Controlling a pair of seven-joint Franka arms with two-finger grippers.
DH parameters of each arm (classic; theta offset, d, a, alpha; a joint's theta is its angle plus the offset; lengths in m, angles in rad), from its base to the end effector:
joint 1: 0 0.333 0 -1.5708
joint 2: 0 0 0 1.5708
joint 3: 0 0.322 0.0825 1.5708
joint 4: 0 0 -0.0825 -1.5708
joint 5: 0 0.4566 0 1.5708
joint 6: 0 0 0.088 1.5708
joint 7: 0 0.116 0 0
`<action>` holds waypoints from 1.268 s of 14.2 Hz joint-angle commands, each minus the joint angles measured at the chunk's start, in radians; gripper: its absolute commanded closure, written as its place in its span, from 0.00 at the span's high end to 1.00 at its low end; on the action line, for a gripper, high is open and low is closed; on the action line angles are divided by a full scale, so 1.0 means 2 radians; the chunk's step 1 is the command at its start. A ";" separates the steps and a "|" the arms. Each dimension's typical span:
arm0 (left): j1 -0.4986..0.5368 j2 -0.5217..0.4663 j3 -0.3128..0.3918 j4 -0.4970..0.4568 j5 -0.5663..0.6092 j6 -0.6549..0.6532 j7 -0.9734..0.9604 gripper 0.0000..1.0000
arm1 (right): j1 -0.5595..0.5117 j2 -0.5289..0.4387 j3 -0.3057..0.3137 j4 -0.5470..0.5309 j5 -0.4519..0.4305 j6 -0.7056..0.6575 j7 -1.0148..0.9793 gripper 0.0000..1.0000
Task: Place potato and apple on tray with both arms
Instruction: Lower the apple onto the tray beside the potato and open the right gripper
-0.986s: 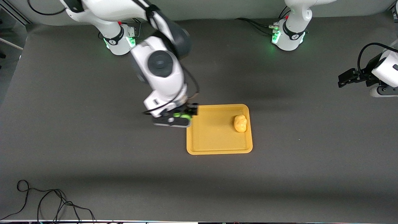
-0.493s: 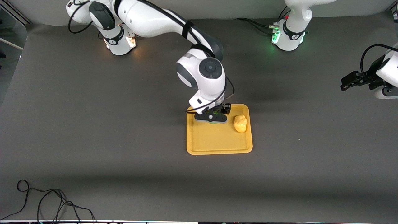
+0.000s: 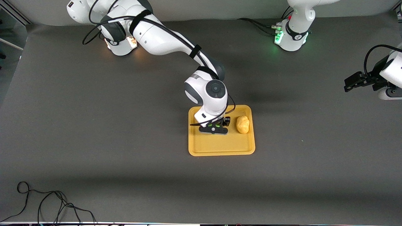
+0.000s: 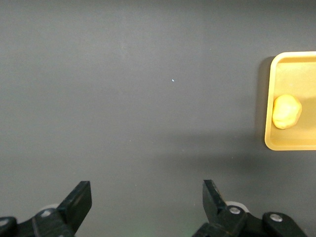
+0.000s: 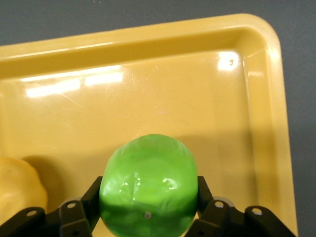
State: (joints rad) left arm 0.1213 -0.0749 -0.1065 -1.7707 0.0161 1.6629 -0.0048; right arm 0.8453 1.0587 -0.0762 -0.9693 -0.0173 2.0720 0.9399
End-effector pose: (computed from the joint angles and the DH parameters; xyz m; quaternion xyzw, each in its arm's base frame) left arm 0.6057 0.0090 0.5661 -0.9997 -0.0091 0.0167 0.0119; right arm 0.6026 0.6143 0.1808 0.9970 -0.0612 0.0458 0.0090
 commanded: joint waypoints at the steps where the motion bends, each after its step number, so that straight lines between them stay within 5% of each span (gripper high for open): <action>1: -0.007 -0.008 0.004 -0.005 -0.001 -0.003 0.001 1.00 | 0.002 0.018 -0.002 0.021 -0.008 0.010 0.001 0.45; 7: -0.005 -0.007 0.005 -0.005 -0.004 -0.003 0.009 1.00 | 0.003 0.026 0.001 0.020 -0.005 0.031 0.007 0.53; 8: -0.005 -0.007 0.005 -0.005 -0.004 -0.003 0.009 1.00 | 0.003 0.026 0.001 0.020 -0.005 0.031 0.007 0.60; 9: -0.005 -0.007 0.006 -0.005 -0.005 -0.002 0.009 1.00 | 0.003 0.026 0.001 0.020 -0.004 0.030 0.008 0.95; 10: -0.005 -0.007 0.006 -0.005 -0.005 -0.002 0.009 1.00 | 0.002 0.026 0.001 0.020 -0.004 0.032 0.008 1.00; 14: -0.005 -0.007 0.006 -0.005 -0.006 0.000 0.009 1.00 | 0.001 -0.005 0.001 0.023 -0.001 -0.007 0.007 1.00; 18: -0.005 -0.007 0.006 -0.005 -0.006 0.005 0.009 1.00 | -0.016 -0.100 0.003 0.022 0.006 -0.119 0.002 1.00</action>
State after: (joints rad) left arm 0.1213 -0.0749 -0.1067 -1.7716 0.0153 1.6633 -0.0035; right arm 0.8368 0.9851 -0.0747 -0.8951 -0.0181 1.9398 0.9400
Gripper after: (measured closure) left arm 0.000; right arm 0.000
